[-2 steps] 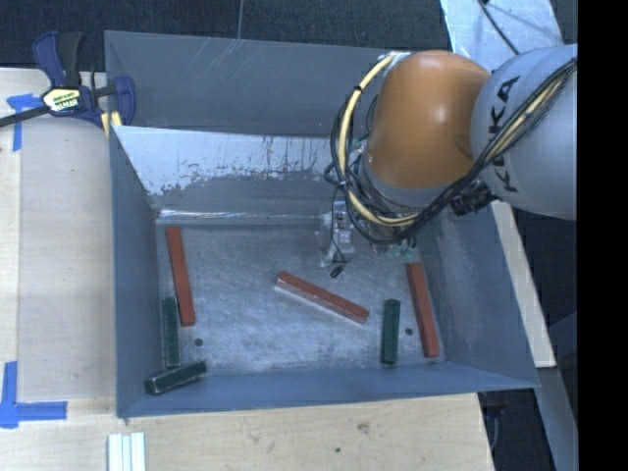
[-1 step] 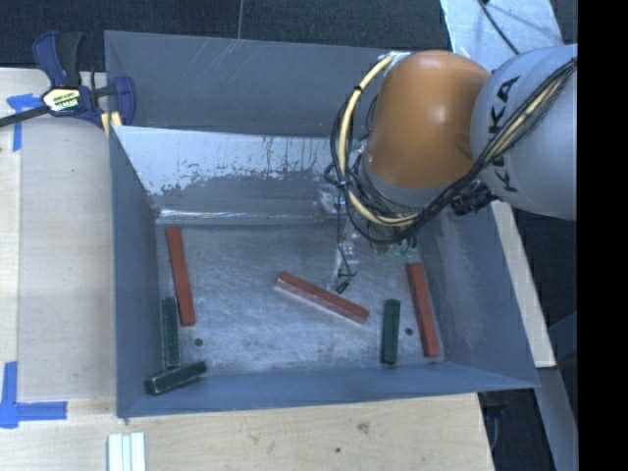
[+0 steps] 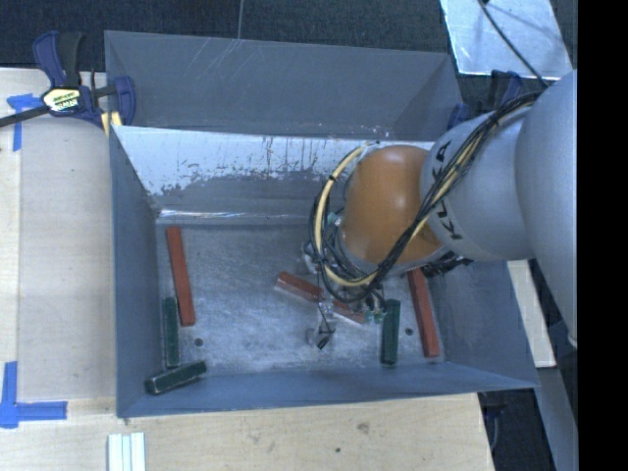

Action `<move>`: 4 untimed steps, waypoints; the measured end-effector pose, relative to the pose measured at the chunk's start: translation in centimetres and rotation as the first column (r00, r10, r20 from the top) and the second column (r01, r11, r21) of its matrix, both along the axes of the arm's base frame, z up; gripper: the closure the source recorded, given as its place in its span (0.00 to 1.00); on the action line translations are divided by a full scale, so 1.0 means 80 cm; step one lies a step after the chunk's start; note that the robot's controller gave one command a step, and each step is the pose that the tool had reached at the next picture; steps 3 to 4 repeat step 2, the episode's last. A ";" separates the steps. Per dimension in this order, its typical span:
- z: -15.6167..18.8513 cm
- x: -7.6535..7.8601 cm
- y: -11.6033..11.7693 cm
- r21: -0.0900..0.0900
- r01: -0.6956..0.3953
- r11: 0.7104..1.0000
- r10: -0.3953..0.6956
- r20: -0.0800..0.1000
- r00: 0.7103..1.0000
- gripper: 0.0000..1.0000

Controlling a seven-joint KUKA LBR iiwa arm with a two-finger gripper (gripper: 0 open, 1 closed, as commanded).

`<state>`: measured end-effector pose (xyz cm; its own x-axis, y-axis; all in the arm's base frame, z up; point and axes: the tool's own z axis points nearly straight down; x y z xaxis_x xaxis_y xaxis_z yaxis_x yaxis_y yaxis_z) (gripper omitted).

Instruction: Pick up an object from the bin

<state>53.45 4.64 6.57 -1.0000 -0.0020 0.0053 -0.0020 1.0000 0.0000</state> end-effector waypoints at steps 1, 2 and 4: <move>0.007 0.004 0.000 0.001 0.001 1.000 -0.001 0.010 1.000 1.00; 0.179 0.012 -0.028 0.000 0.003 1.000 -0.003 0.018 1.000 1.00; 0.179 0.012 -0.028 0.000 0.003 1.000 -0.003 0.018 1.000 1.00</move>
Offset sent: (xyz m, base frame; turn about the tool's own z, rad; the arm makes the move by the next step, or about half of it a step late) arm 0.0000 0.0000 0.0000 0.0000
